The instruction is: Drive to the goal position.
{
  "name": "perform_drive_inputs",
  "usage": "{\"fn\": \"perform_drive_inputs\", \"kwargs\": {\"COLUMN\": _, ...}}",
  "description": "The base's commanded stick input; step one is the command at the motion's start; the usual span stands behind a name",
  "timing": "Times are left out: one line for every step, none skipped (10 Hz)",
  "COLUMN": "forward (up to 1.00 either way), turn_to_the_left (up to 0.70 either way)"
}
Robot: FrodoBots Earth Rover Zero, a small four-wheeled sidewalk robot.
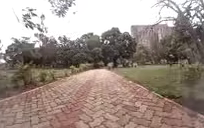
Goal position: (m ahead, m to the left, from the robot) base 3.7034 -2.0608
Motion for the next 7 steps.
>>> {"fn": "perform_drive_inputs", "kwargs": {"forward": 0.70, "turn_to_the_left": 0.00}}
{"fn": "perform_drive_inputs", "kwargs": {"forward": 0.70, "turn_to_the_left": 0.00}}
{"fn": "perform_drive_inputs", "kwargs": {"forward": 0.70, "turn_to_the_left": 0.00}}
{"fn": "perform_drive_inputs", "kwargs": {"forward": 0.70, "turn_to_the_left": 0.00}}
{"fn": "perform_drive_inputs", "kwargs": {"forward": 0.70, "turn_to_the_left": 0.00}}
{"fn": "perform_drive_inputs", "kwargs": {"forward": 0.70, "turn_to_the_left": 0.00}}
{"fn": "perform_drive_inputs", "kwargs": {"forward": 0.70, "turn_to_the_left": 0.00}}
